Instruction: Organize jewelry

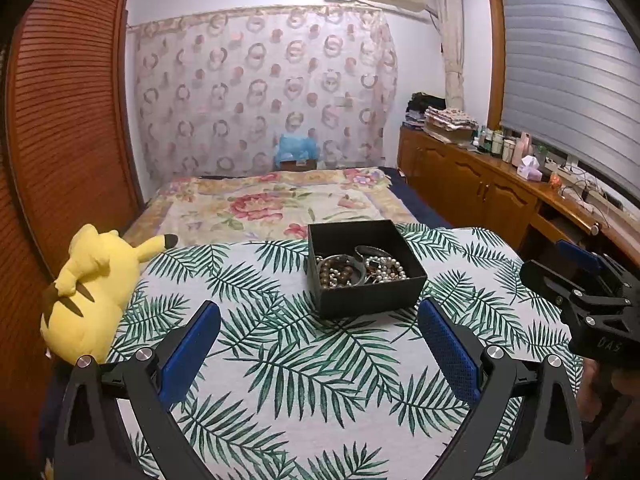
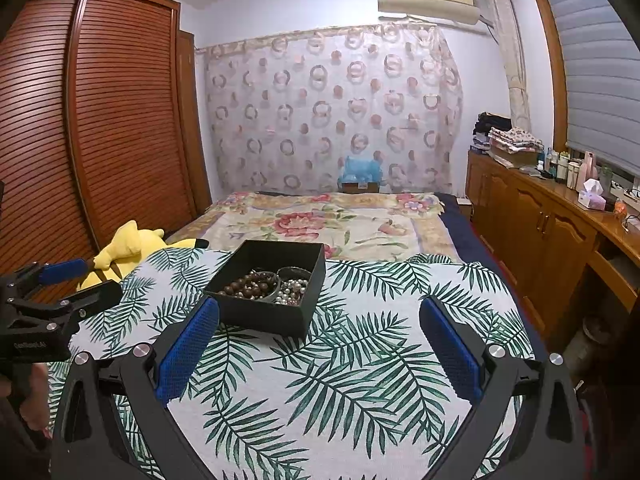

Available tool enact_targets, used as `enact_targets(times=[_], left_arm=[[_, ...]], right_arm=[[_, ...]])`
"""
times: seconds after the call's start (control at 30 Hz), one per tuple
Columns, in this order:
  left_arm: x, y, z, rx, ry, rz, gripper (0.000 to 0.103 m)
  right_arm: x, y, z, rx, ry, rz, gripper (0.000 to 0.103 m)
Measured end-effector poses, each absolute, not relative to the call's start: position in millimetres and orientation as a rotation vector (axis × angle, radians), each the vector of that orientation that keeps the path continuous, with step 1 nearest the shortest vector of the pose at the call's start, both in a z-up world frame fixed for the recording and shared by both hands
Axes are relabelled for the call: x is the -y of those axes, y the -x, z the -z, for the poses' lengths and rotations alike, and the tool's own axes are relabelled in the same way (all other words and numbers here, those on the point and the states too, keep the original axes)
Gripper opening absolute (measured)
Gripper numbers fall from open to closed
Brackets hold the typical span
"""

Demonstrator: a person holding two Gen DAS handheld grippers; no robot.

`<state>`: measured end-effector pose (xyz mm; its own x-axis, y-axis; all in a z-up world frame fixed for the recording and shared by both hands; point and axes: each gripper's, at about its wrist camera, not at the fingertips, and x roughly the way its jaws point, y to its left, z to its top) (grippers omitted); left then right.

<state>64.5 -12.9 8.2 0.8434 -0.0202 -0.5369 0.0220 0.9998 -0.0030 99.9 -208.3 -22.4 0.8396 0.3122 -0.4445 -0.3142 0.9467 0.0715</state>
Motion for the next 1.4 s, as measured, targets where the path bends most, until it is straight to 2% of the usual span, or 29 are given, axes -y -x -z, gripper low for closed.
enact_targets(times=[1.4], left_arm=[[15.7,-63.5,-6.9,-0.569,-0.003,0.029,0.095]], right_arm=[[209.7,-100.7,23.5,-0.468,0.001,-0.331,0.101]])
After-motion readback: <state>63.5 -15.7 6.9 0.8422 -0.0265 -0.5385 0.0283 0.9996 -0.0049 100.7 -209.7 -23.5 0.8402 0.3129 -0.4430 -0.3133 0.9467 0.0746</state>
